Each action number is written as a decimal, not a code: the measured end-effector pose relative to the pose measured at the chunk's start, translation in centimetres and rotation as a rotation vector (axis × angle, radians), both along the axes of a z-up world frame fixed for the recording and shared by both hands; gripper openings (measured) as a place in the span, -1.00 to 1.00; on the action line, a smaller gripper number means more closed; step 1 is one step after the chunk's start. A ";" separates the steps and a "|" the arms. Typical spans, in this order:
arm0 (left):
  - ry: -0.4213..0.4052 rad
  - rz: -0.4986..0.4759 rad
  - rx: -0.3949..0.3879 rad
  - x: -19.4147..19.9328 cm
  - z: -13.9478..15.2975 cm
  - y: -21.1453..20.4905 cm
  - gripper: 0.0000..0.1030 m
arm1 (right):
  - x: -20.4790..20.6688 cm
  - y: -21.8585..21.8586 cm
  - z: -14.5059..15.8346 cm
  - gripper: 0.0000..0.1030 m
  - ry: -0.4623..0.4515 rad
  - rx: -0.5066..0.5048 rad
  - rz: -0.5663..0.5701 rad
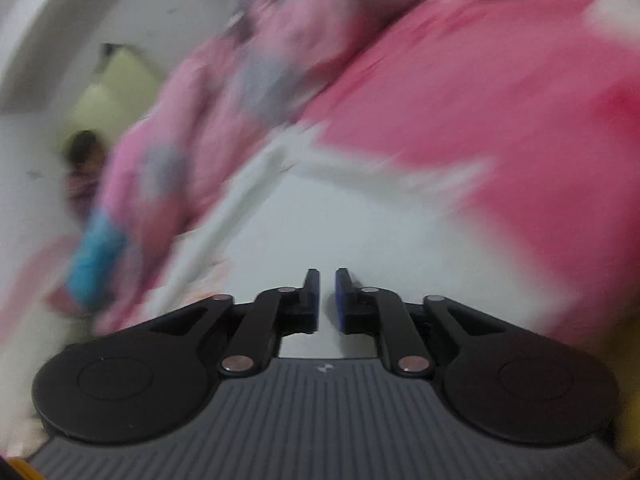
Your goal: Fold clothes
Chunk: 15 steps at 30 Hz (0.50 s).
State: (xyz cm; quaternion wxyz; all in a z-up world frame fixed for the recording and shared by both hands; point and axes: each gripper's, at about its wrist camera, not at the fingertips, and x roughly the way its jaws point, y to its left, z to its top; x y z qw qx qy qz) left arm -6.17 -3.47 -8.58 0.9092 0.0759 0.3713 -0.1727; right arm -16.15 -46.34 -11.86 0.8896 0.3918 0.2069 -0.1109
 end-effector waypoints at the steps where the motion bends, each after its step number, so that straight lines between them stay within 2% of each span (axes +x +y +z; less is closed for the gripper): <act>1: 0.001 0.001 0.001 0.0 0.0 0.0 1.00 | -1.7 -0.4 0.5 -0.63 0.008 -0.006 -0.023; 2: 0.003 0.003 0.002 0.0 0.1 0.0 1.00 | -3.0 -0.4 1.0 -0.51 0.013 -0.005 -0.039; 4: 0.010 0.016 0.007 0.0 0.2 -0.2 1.00 | -4.5 0.3 1.7 -0.05 0.035 -0.030 -0.041; 7: 0.025 0.039 0.018 0.0 0.3 -0.5 1.00 | -3.8 2.8 2.9 0.10 0.062 -0.104 0.010; 11: 0.054 0.072 0.037 0.3 0.7 -0.9 1.00 | 0.2 7.4 4.6 0.35 0.085 -0.189 0.159; 13: 0.068 0.088 0.047 0.5 0.8 -1.2 1.00 | 1.8 9.4 5.4 0.54 0.094 -0.240 0.227; 15: 0.081 0.107 0.054 0.6 0.9 -1.4 1.00 | 2.9 11.2 6.0 0.61 0.098 -0.303 0.273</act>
